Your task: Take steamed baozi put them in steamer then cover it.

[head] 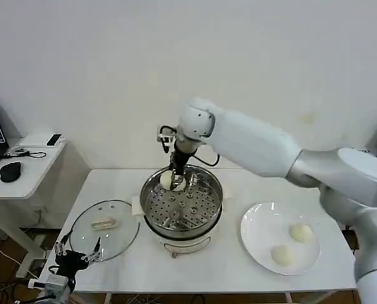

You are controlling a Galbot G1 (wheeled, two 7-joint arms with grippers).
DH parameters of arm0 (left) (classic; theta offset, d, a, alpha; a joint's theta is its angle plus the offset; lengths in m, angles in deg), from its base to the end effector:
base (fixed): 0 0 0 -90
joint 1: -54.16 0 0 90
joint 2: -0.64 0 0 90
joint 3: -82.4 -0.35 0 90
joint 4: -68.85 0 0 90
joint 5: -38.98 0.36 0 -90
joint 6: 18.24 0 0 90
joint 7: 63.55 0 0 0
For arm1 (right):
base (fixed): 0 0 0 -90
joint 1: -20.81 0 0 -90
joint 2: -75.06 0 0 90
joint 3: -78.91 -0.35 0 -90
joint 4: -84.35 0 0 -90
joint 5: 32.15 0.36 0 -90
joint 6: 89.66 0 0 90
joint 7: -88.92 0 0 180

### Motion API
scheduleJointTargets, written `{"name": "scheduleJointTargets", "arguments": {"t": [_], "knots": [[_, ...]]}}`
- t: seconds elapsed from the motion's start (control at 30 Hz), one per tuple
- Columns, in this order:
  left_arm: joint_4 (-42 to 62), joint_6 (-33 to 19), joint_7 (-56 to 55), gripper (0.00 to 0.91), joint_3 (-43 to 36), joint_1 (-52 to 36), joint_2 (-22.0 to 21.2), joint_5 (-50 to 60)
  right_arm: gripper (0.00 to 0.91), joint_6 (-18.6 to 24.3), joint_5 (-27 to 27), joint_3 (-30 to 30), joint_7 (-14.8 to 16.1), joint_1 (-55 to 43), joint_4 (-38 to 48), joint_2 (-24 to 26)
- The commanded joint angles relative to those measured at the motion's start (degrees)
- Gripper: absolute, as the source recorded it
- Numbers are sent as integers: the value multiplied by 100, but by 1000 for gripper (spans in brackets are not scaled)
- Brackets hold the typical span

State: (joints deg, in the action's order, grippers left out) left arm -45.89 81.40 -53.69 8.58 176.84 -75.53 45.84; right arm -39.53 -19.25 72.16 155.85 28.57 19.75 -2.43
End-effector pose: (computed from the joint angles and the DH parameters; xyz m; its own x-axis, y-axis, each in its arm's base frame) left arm 0.1715 0.1361 -0.3141 -0.9520 -0.0622 0.2999 0.0689 0.9105 0.4077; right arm 0.5624 0.2060 -0.0381 -0.1139 -0.3207 0.9403 -0.9800 -0.1190 -0.1593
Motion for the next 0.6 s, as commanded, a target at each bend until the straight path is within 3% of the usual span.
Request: {"name": "scheduleJointTargets", "arguments": {"t": [0.03, 0.6], "knots": [[0, 7, -2, 907, -9, -9, -6, -3, 675, -10, -56, 8, -95, 343, 509, -657], [79, -9, -4, 907, 25, -17, 23, -52, 675, 76, -261, 179, -97, 597, 729, -800]]}}
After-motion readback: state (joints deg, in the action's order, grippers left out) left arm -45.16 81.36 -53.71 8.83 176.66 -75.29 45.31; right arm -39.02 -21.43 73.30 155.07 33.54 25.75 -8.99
